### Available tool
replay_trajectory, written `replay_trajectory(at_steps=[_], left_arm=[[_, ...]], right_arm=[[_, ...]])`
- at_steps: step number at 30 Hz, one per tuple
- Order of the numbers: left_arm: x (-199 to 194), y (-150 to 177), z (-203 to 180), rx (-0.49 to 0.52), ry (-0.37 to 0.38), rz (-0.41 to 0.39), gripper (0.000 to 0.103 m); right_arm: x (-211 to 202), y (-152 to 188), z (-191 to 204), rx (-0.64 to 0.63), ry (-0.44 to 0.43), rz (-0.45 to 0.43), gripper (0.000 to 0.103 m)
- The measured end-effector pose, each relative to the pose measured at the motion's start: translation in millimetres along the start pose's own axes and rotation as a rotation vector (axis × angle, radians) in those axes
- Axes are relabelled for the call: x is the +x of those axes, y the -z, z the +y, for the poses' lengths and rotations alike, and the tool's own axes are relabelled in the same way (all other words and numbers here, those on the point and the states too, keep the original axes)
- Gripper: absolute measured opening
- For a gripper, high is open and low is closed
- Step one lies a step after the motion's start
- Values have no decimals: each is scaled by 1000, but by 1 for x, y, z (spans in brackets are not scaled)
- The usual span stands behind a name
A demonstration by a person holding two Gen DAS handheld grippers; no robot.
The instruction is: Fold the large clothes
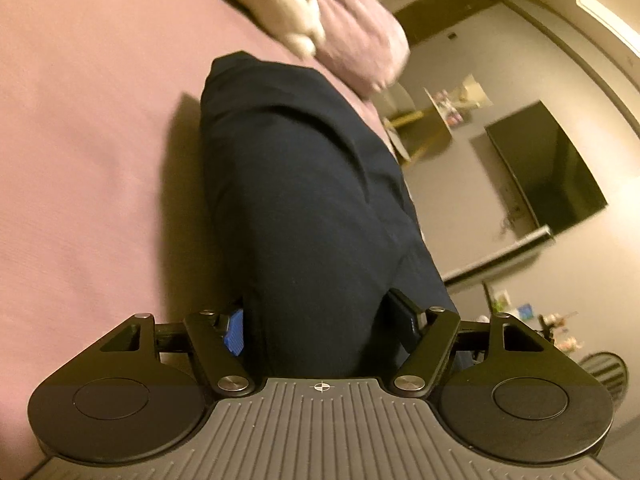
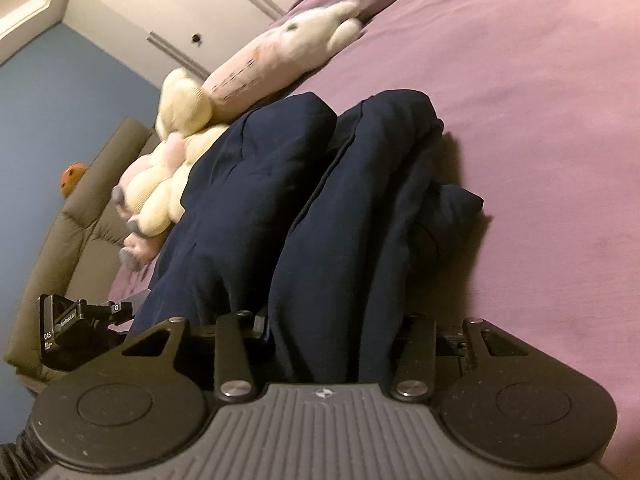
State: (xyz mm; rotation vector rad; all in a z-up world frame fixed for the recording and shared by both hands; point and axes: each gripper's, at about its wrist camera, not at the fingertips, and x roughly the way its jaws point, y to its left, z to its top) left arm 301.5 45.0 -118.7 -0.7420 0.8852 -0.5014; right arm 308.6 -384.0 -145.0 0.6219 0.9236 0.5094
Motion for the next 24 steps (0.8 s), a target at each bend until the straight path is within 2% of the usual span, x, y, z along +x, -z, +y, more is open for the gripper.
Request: replay_trajectory(at_steps=[5, 8, 10, 11, 14, 17, 20, 22, 24], left_arm=[[-60, -15, 33, -11, -99, -80, 75], [-76, -15, 52, -47, -142, -93, 76], [-77, -11, 64, -98, -176, -93, 80], [-77, -8, 65, -105, -197, -97, 80], [-86, 6, 55, -66, -237, -138, 83], [-102, 26, 29, 16, -290, -191, 87], [-119, 51, 7, 58, -318, -235, 92], [-121, 66, -8, 71, -345, -239, 92], [-116, 75, -22, 100, -357, -207, 92]], right_arm=[[66, 6, 45, -38, -68, 82, 45], [96, 10, 65, -31, -99, 101, 46], [107, 13, 74, -25, -88, 103, 52], [108, 14, 76, -26, -68, 101, 58], [97, 18, 79, -36, -11, 99, 63], [61, 27, 84, -76, 57, 39, 64], [20, 46, 109, -182, 163, -92, 64], [3, 63, 139, -304, 225, -185, 58], [-4, 83, 169, -415, 235, -247, 49]])
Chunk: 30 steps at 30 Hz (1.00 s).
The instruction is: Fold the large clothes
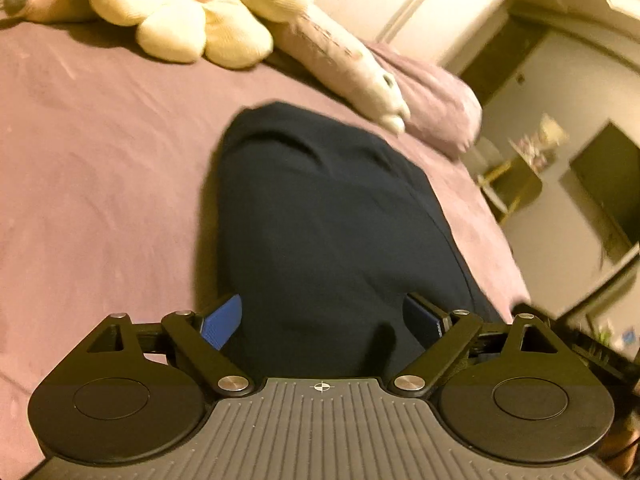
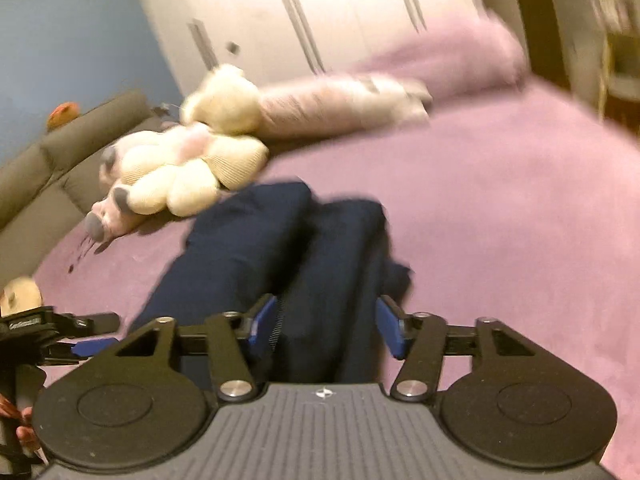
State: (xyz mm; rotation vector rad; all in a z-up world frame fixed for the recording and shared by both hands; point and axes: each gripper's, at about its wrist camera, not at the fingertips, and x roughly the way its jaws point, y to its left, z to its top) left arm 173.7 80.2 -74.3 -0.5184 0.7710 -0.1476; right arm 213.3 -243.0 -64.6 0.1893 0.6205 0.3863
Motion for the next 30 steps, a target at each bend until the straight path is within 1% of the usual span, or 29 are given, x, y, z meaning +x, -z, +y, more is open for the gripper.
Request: replay_trajectory(at_steps=[2, 3, 5, 6, 8, 12, 15, 18, 21, 22, 23, 24, 25, 26, 28, 30], left_arm=[[0, 9, -10, 52, -35, 23, 92], [3, 12, -13, 72, -56, 40, 92], [7, 18, -16, 104, -93, 71, 92], [10, 21, -16, 122, -109, 79, 93], [14, 26, -17, 143, -137, 103, 94], [26, 30, -11, 156, -168, 114, 103], [32, 33, -11, 160, -192, 108, 103], [21, 36, -16, 132, -218, 100, 103], [1, 39, -27, 155, -258, 92, 103], [-7, 41, -30, 165, -270, 83, 103], [-16, 43, -34, 176, -286, 71, 103], [-26, 46, -38, 189, -307, 57, 103], [-33, 49, -42, 199, -335, 46, 103], [-39, 52, -46, 210, -371, 42, 103], [-47, 57, -53, 231, -442, 44, 103], [-53, 61, -58, 247, -482, 33, 103]], right_arm=[[0, 3, 25, -57, -41, 10, 45], [4, 6, 35, -85, -57, 36, 40], [16, 14, 46, -111, 2, 93, 32], [23, 21, 46, -96, 28, 136, 32], [33, 31, 42, -58, 54, 177, 32], [33, 46, 29, -18, 51, 186, 31], [39, 52, 27, -36, 52, 178, 32], [41, 48, 32, -50, 63, 176, 33], [30, 44, 37, -23, 79, 187, 36], [23, 43, 38, -17, 90, 192, 38], [15, 43, 42, -20, 106, 195, 47], [6, 44, 45, -26, 133, 206, 62], [0, 46, 48, -25, 173, 227, 89], [-6, 50, 50, -20, 206, 258, 92], [-17, 59, 52, -10, 218, 318, 92], [-23, 64, 54, 7, 245, 371, 93]])
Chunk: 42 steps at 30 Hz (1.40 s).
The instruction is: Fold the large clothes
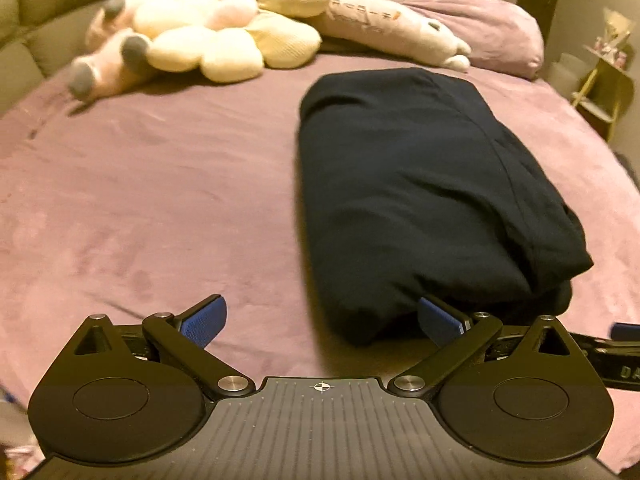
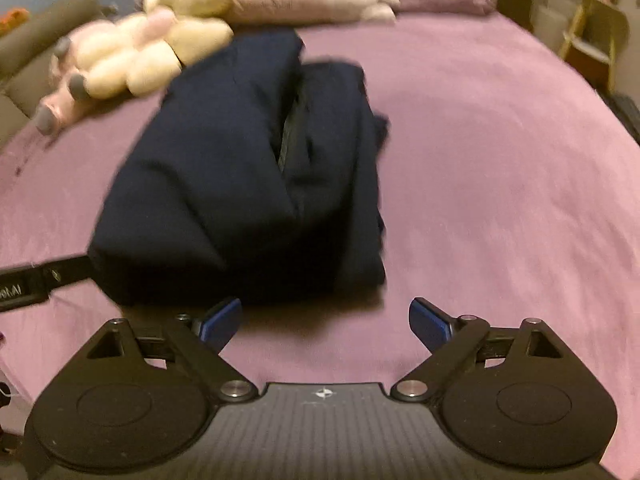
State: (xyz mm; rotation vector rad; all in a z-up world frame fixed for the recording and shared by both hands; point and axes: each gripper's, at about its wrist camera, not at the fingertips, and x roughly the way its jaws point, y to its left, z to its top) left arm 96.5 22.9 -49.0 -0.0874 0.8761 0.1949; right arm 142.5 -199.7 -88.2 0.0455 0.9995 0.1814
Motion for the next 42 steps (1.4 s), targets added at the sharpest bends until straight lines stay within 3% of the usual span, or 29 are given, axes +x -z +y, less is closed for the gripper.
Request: replay_trajectory(at_steps=[3, 8, 18, 42], left_arm=[[-8, 0, -3, 3, -27, -4, 103], [-23, -4, -11, 34, -56, -29, 103], [-32, -12, -16, 24, -42, -23, 103], [-36, -13, -21, 38, -68, -27, 103]], right_arm=[[-12, 1, 6, -10, 20, 19, 101], [-34, -10, 24, -66, 77, -29, 101], [-36, -25, 39, -61, 141, 16, 101], [-36, -27, 42, -47, 165, 33, 101]])
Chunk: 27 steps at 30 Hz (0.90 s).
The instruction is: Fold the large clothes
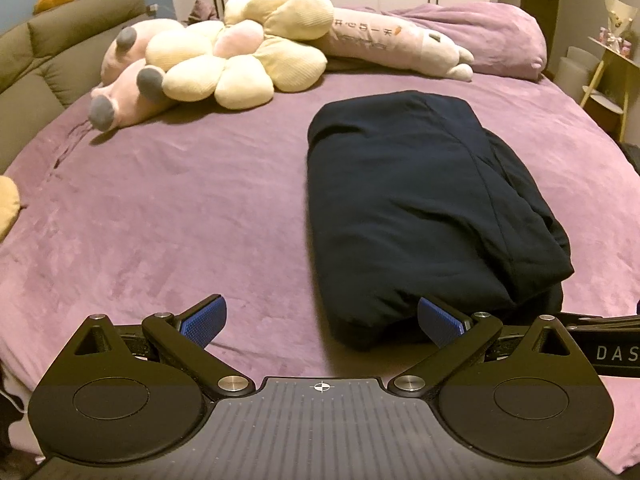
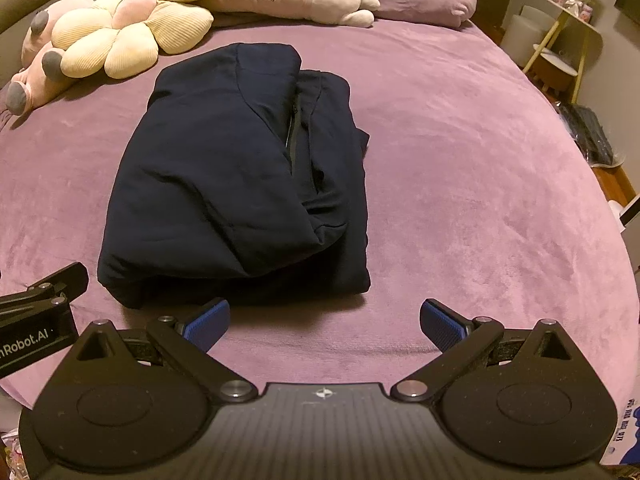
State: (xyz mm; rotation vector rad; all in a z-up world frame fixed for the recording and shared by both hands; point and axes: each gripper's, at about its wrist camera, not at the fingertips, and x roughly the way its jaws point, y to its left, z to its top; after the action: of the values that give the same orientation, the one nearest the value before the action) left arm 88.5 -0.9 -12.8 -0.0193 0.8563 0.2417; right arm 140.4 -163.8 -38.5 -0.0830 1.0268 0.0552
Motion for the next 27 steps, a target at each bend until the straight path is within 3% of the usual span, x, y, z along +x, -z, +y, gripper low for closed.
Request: replay_trajectory(at_steps=[27], left_arm=[[-2, 2, -3, 17, 3, 6, 103]], right_arm=[[-4, 1, 0, -13, -1, -12, 101]])
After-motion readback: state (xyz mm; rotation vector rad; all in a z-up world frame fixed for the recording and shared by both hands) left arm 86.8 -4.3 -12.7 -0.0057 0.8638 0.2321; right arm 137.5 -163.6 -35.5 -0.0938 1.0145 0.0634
